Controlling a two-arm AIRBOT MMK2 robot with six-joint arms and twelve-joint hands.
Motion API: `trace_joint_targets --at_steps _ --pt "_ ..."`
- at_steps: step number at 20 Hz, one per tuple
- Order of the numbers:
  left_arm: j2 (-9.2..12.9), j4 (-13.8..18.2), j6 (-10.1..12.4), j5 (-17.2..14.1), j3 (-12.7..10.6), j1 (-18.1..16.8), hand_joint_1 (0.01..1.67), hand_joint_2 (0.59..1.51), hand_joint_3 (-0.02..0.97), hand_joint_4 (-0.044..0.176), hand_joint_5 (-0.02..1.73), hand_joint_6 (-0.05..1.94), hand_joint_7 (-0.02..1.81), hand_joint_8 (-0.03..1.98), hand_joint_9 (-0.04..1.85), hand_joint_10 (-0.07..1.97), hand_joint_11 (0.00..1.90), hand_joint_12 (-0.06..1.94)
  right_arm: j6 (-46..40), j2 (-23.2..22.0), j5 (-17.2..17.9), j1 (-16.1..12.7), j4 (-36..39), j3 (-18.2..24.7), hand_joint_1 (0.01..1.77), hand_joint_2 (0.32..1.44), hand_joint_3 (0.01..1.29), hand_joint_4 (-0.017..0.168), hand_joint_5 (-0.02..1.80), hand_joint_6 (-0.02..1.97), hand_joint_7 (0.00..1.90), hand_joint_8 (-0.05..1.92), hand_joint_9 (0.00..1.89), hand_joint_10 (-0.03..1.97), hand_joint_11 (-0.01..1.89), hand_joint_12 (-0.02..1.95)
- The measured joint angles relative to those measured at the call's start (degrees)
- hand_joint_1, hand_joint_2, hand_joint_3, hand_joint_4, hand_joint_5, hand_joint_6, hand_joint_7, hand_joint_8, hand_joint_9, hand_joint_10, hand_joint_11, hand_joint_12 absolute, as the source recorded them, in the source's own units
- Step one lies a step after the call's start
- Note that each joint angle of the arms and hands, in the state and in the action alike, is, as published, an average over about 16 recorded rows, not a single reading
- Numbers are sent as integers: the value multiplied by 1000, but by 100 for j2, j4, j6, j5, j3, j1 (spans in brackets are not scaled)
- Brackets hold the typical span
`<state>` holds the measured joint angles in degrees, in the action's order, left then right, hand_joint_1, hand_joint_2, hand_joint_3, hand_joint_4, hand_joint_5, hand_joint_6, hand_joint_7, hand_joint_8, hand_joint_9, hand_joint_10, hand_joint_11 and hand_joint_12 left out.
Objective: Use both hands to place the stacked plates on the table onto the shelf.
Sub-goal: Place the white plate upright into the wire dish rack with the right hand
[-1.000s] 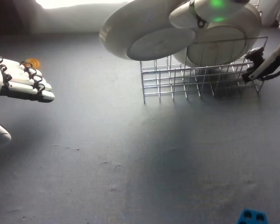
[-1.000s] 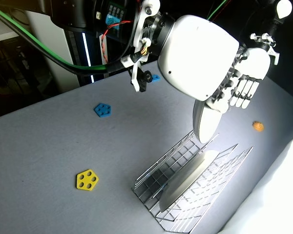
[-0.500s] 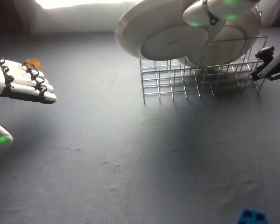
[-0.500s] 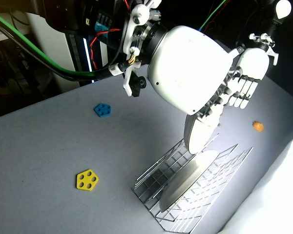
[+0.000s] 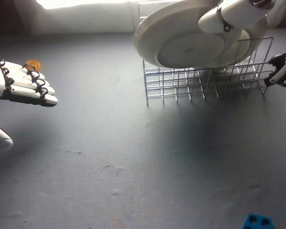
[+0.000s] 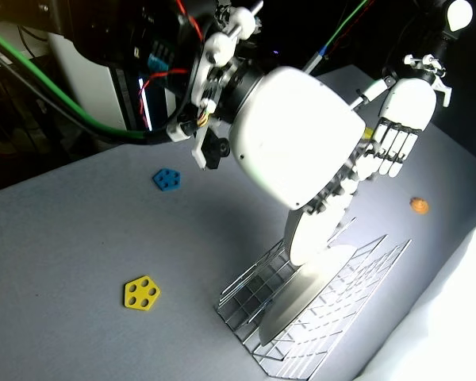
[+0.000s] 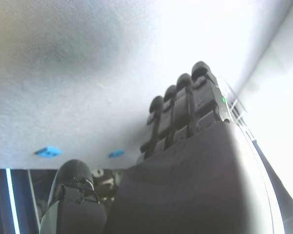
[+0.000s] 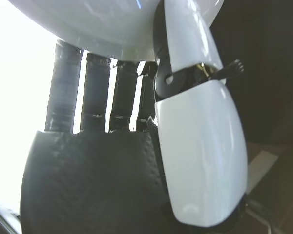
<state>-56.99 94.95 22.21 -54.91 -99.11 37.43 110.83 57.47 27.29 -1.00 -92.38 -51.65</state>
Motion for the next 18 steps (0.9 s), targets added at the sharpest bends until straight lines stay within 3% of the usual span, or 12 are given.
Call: trace_joint_targets --at_steps 18 --pt "0 67 -1 -29 103 -36 13 1115 17 1 21 6 17 -11 20 16 16 12 -32 399 -135 463 7 -624 1370 1041 13 -9 877 957 993 936 877 1176 709 1377"
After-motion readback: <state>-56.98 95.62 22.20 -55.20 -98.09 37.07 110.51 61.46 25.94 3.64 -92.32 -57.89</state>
